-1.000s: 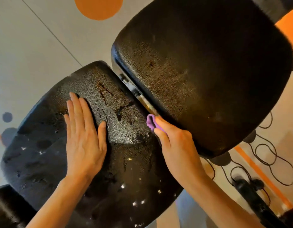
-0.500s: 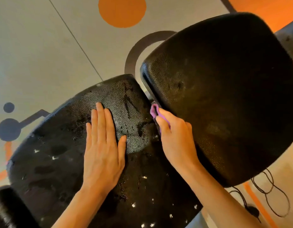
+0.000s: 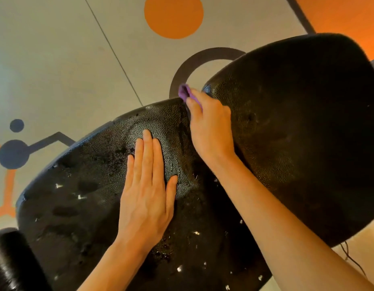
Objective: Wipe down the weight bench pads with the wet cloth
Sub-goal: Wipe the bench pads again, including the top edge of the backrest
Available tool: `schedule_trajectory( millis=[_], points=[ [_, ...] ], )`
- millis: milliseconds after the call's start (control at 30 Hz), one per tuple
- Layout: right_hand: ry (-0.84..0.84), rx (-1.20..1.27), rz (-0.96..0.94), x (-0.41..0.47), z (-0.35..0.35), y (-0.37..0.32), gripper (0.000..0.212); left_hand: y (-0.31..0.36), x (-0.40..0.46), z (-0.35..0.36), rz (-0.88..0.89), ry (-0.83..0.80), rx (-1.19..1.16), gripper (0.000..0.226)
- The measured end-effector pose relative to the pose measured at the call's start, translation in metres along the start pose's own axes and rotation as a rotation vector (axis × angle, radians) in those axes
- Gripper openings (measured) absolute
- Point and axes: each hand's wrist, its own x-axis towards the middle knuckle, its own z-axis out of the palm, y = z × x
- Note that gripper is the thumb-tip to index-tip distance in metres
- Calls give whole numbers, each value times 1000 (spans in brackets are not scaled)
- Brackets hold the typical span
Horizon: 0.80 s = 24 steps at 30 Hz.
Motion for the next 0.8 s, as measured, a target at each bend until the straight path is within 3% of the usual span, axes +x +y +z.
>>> schedule_trajectory(
  millis=[133,233,433,567,633,733,800],
  points=[
    [6,75,-89,-35,-2,15,34,-3,-2,-3,16,13,-54,68],
    [-46,-40,-158,-74,-2,29,42,-19,-10,-9,-33,56,-113,68],
    [-29,-108,-236,-18,26,8,43,-47,-28,-5,-115,65,-91,69],
    [-139,-319,-272,-112,11,24,53,-46,-28,-4,-108,77,-82,69],
    [-132,-415,-366,-100,8,31,49,-47,-28,-3,-109,83,-49,69],
    [24,-363,-247,-29,27,7,45,-48,-28,1,-103,95,-41,68],
    [77,-257,-134,-30,43,-8,45,-48,-28,3,-100,94,-43,67]
  ],
)
